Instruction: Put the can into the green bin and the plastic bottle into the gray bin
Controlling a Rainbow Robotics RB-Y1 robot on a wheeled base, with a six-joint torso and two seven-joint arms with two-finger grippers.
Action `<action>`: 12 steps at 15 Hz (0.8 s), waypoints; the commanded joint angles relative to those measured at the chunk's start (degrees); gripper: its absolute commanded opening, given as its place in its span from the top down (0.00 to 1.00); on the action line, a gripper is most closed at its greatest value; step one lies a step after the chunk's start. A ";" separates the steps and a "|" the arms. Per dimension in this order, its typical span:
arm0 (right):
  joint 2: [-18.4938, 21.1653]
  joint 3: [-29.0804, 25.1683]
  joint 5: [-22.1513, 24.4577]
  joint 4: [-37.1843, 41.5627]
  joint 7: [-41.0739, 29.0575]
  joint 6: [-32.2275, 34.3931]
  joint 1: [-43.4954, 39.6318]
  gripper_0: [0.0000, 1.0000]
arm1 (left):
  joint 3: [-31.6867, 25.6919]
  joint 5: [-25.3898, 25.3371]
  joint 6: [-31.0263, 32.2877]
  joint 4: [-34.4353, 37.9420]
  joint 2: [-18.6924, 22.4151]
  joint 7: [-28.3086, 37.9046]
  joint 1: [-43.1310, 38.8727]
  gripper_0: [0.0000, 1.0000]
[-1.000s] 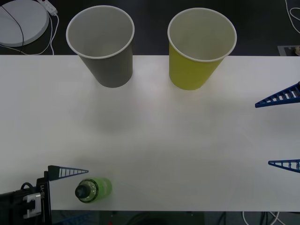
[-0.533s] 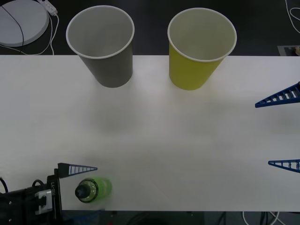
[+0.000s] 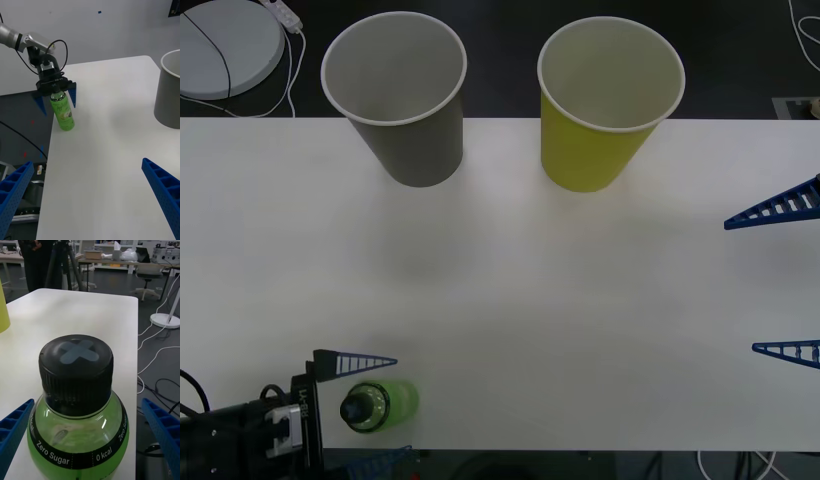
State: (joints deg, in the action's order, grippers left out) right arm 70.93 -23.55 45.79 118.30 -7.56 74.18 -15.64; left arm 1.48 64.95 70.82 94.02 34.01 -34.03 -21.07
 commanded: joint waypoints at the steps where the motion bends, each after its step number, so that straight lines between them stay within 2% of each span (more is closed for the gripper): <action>1: 0.00 0.00 0.00 0.00 0.00 0.00 0.00 0.00 | 0.01 -0.27 0.20 0.19 0.00 0.02 -0.02 1.00; 12: 0.00 0.00 0.00 0.00 0.00 0.00 0.00 0.00 | -1.04 -1.06 -0.68 2.48 0.09 2.13 -0.55 1.00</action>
State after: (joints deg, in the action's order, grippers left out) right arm 70.93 -23.55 45.79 118.30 -7.56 74.18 -15.64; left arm 0.80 63.95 70.40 95.97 34.03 -32.30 -21.34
